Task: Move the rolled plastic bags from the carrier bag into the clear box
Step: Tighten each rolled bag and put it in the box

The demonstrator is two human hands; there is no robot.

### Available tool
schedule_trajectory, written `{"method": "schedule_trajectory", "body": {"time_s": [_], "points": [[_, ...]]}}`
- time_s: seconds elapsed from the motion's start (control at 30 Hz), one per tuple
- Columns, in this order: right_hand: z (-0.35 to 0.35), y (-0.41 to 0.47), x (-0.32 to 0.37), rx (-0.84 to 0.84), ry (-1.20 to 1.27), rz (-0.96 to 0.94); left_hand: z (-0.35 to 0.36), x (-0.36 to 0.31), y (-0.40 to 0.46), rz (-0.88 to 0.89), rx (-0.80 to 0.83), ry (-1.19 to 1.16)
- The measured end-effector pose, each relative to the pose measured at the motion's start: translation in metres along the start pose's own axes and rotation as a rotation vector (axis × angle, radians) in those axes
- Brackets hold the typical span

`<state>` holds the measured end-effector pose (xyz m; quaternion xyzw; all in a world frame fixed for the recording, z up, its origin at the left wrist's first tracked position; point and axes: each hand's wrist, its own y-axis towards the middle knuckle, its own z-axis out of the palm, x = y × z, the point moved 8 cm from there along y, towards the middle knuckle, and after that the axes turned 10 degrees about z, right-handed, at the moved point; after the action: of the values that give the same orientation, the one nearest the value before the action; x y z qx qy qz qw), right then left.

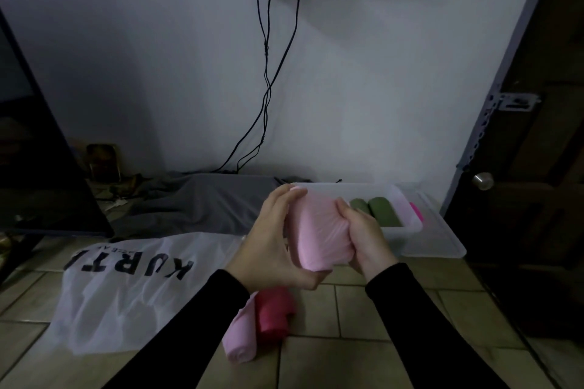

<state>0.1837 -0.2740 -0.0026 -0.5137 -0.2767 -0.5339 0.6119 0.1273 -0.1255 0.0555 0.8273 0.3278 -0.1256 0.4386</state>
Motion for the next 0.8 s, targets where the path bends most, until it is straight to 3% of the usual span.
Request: {"method": "schedule_trajectory", "body": {"time_s": [0.2,0.27,0.33,0.4,0.47,0.53,0.63,0.8], "points": [[-0.015,-0.005,0.019,-0.171,-0.134,-0.179,-0.008,-0.001,0.002,-0.003,0.02,0.113],[-0.018,-0.025,0.04,-0.326,-0.288,-0.374,-0.011,0.005,0.001,-0.008,0.025,0.191],[-0.004,-0.065,0.066,-0.461,-0.506,-0.709,-0.012,0.013,0.001,-0.032,0.039,0.257],[0.038,-0.088,0.064,-0.308,-0.727,-0.872,-0.012,0.017,0.002,-0.058,0.046,0.318],[0.078,-0.089,0.039,-0.099,-0.972,-0.774,-0.013,0.011,0.009,0.009,0.013,0.412],[0.094,-0.087,0.024,-0.054,-1.061,-0.759,-0.016,-0.005,0.015,0.136,-0.051,0.533],[0.095,-0.092,0.03,-0.044,-0.966,-0.768,-0.022,-0.016,0.021,0.216,-0.07,0.6],[0.085,-0.085,0.036,0.062,-0.823,-0.519,-0.031,-0.012,0.017,0.134,-0.004,0.361]]}}
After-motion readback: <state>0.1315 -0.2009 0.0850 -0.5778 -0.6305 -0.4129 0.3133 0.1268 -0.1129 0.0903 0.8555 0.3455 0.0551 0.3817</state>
